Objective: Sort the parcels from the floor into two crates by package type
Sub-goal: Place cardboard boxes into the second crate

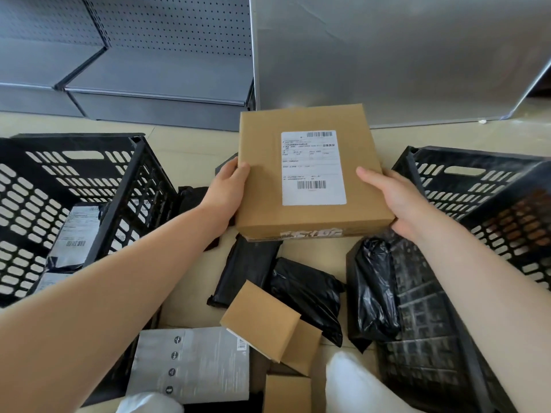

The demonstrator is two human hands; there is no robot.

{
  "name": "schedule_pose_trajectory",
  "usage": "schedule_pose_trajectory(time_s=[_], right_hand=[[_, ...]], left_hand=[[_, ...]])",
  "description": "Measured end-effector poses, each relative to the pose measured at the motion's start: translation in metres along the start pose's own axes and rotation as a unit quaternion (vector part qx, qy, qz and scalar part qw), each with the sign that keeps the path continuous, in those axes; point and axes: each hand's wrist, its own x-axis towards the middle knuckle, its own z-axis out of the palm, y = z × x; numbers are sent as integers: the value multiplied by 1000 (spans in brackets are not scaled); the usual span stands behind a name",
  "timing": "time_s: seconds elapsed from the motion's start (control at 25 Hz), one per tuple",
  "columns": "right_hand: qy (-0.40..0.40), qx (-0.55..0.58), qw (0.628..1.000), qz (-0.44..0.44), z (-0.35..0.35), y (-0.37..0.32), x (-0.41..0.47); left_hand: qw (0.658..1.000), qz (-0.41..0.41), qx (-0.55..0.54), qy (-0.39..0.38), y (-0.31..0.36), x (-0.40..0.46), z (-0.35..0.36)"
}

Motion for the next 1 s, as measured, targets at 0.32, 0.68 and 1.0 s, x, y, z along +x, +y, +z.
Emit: schedule_pose_trajectory(time_s=[0.32, 0.68, 1.0], right_hand=[[91, 71, 993, -1, -93, -25, -20], [191, 168, 967, -13, -140, -5, -38], [256, 235, 937, -30, -153, 21, -38]], left_hand=[[984, -47, -168, -26, 50, -12, 96], [948, 249, 136, -146, 27, -84, 174], [680, 314, 520, -411, -6, -90, 215]])
